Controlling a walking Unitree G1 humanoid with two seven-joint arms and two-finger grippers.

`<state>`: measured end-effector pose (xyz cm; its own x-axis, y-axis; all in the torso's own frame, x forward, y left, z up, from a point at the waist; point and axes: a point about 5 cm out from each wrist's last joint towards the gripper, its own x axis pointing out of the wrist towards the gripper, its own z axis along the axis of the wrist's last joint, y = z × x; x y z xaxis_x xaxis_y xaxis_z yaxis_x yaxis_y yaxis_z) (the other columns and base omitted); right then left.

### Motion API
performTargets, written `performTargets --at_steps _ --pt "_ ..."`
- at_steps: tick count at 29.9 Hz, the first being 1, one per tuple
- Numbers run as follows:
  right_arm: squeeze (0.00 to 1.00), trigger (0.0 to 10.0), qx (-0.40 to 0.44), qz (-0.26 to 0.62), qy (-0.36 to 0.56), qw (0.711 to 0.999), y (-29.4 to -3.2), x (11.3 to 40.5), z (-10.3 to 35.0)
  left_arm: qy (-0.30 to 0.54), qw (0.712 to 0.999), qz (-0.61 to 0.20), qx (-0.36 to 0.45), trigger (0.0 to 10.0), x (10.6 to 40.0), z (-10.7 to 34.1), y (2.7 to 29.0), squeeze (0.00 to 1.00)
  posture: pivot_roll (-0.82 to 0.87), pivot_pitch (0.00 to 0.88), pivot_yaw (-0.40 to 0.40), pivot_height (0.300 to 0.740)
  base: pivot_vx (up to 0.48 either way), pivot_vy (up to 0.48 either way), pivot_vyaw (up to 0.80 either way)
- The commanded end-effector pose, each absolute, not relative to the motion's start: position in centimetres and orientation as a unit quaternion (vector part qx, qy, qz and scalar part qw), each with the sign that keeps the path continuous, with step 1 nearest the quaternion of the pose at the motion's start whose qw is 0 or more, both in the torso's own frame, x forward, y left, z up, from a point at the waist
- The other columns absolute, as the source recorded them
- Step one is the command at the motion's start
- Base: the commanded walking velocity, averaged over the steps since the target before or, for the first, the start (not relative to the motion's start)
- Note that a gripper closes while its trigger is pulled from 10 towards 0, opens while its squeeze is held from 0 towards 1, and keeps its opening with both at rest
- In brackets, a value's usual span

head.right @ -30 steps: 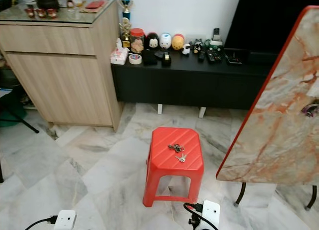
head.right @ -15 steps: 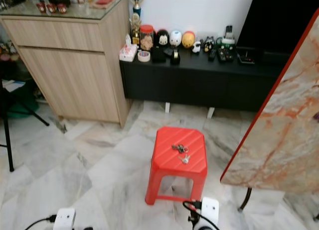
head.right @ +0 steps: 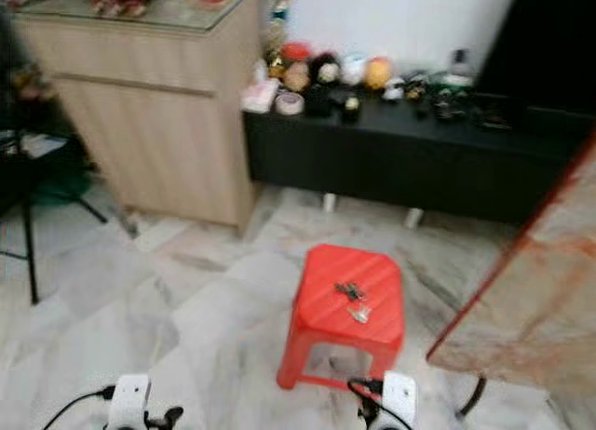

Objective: Hang keys on a hook

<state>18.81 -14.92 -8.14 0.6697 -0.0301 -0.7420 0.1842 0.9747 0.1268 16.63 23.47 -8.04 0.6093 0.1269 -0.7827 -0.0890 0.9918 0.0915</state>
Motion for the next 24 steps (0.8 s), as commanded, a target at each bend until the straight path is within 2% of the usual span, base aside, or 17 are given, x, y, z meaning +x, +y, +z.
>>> performTargets --at_steps 1,11,14,21,24 --pt "0.00 10.0 0.087 -0.074 0.415 0.903 -16.1 17.8 -8.6 0.424 0.904 0.048 0.014 10.0 17.7 -7.8 22.5 0.00 0.00 0.000 -0.052 0.740 0.274 0.000 0.00" --pt "0.00 10.0 0.097 -0.075 0.407 0.905 -15.9 17.9 -8.5 0.414 0.909 0.046 0.016 10.0 18.1 -7.5 22.5 0.00 0.00 0.000 -0.050 0.740 0.271 0.000 0.00" --pt "0.00 10.0 0.098 -0.075 0.404 0.906 -15.9 18.0 -8.5 0.407 0.912 0.045 0.020 10.0 18.3 -7.4 22.4 0.00 0.00 0.000 -0.049 0.740 0.000 0.000 0.00" --pt "0.00 10.0 0.093 -0.071 0.369 0.922 -16.0 18.4 -8.0 0.307 0.949 0.062 0.013 10.0 21.0 -5.1 23.2 0.00 -0.01 0.002 -0.052 0.740 0.000 0.000 0.00" --pt "0.00 10.0 0.095 -0.068 0.338 0.934 -16.1 18.7 -7.6 0.237 0.970 0.059 0.016 10.0 23.2 -3.1 23.5 0.00 0.00 0.005 -0.055 0.740 0.000 0.000 0.00"
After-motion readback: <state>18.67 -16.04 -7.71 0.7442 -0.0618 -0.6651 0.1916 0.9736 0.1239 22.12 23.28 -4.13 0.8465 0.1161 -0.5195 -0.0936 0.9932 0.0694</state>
